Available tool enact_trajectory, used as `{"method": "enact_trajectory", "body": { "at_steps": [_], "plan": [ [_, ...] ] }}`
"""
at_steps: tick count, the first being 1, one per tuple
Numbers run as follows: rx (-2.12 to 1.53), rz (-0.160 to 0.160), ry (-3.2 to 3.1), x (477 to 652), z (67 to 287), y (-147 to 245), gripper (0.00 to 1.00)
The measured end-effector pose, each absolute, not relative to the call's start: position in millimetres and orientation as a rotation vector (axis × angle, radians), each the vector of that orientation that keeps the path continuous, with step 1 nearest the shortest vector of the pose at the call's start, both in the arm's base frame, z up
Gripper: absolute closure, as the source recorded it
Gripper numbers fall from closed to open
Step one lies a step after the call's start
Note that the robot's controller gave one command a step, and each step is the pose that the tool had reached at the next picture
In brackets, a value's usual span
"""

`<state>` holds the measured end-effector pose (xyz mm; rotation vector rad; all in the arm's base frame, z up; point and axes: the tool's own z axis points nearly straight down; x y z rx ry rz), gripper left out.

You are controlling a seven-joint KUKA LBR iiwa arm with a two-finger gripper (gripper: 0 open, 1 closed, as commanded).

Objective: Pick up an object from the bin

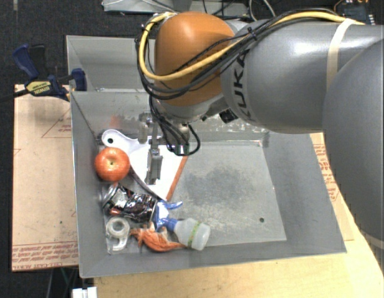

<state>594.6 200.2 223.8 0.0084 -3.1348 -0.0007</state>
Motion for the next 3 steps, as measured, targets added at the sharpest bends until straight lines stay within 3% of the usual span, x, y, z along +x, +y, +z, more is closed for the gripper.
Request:
{"method": "enact_trajectory", "body": {
  "at_steps": [1,2,3],
  "plan": [
    [0.001,-0.003,-3.143,596.3,229.0,198.8,0.00],
    [0.016,-0.004,-3.135,532.5,73.1,208.3,0.00],
    [-0.168,-0.012,-3.151,518.2,159.9,209.5,0.00]
  ]
}}
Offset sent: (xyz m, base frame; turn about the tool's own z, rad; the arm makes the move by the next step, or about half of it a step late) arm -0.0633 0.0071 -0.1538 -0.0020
